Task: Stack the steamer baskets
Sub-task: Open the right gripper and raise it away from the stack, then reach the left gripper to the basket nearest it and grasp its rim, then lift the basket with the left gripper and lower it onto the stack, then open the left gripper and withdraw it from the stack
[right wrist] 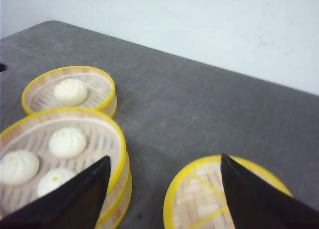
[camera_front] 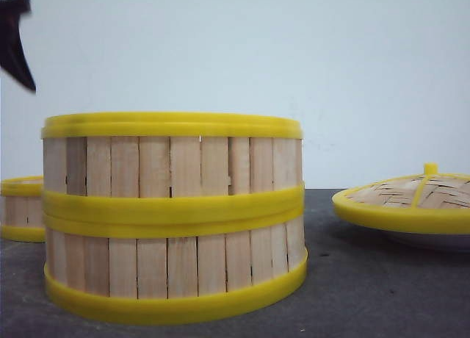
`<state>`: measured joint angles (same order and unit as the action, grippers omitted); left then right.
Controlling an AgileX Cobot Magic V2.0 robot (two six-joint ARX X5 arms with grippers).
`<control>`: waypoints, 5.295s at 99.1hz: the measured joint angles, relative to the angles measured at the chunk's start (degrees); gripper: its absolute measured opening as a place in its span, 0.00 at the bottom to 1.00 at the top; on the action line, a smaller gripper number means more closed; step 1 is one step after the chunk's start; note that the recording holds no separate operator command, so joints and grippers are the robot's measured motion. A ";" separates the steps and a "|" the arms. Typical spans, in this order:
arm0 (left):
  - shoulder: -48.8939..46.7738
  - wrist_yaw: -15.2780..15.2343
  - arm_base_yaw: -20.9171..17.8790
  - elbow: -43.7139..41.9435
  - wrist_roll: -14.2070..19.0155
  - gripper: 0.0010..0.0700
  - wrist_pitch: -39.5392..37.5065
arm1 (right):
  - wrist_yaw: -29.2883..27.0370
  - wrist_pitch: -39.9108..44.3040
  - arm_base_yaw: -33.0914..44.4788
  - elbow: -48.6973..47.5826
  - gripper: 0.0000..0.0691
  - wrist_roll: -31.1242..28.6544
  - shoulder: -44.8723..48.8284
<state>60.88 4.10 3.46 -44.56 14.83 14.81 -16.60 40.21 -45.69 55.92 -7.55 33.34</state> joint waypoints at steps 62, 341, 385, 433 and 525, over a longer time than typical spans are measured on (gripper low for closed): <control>31.04 -1.75 -4.96 -17.94 3.28 0.55 6.49 | -2.75 2.86 -0.02 -1.14 0.61 -1.88 -5.14; 21.79 3.15 19.69 -38.03 -4.81 0.02 43.08 | -5.95 3.41 -0.02 -1.14 0.58 -1.86 -5.16; 21.79 3.19 19.71 -37.57 -5.22 0.02 44.06 | -5.95 3.45 -0.02 -1.14 0.58 -1.86 -5.16; 21.81 3.19 19.91 -34.45 -5.38 0.02 40.85 | -5.95 3.48 -0.02 -1.14 0.58 -1.86 -5.16; 23.61 3.63 19.91 -34.45 -5.20 0.29 40.74 | -5.95 4.24 -0.02 -1.14 0.58 -1.86 -5.16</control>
<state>84.49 7.73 23.38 -79.00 9.63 55.55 -22.55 44.45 -45.71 54.78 -9.41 28.18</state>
